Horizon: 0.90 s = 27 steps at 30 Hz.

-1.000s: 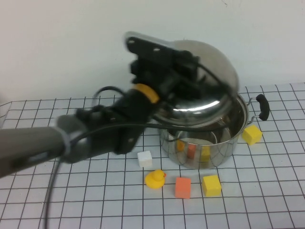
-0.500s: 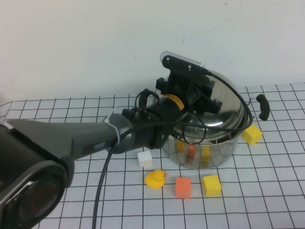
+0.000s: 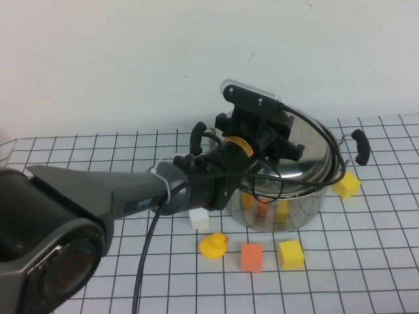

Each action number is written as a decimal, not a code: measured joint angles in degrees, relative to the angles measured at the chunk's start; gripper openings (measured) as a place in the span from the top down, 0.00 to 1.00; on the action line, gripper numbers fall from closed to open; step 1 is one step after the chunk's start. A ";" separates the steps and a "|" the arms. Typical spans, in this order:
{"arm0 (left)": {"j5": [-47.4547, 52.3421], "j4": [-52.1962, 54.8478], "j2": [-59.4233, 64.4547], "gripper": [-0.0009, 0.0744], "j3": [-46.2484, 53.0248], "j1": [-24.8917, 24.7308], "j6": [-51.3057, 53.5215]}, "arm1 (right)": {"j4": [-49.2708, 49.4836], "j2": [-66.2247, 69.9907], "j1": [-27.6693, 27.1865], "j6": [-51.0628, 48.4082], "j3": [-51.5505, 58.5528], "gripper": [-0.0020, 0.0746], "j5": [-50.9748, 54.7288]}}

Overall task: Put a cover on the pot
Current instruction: Place the pot lid on the pot

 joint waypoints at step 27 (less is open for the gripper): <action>-5.92 1.07 2.43 0.55 0.00 -0.40 -1.31 | 0.00 0.00 0.00 0.00 0.00 0.96 0.00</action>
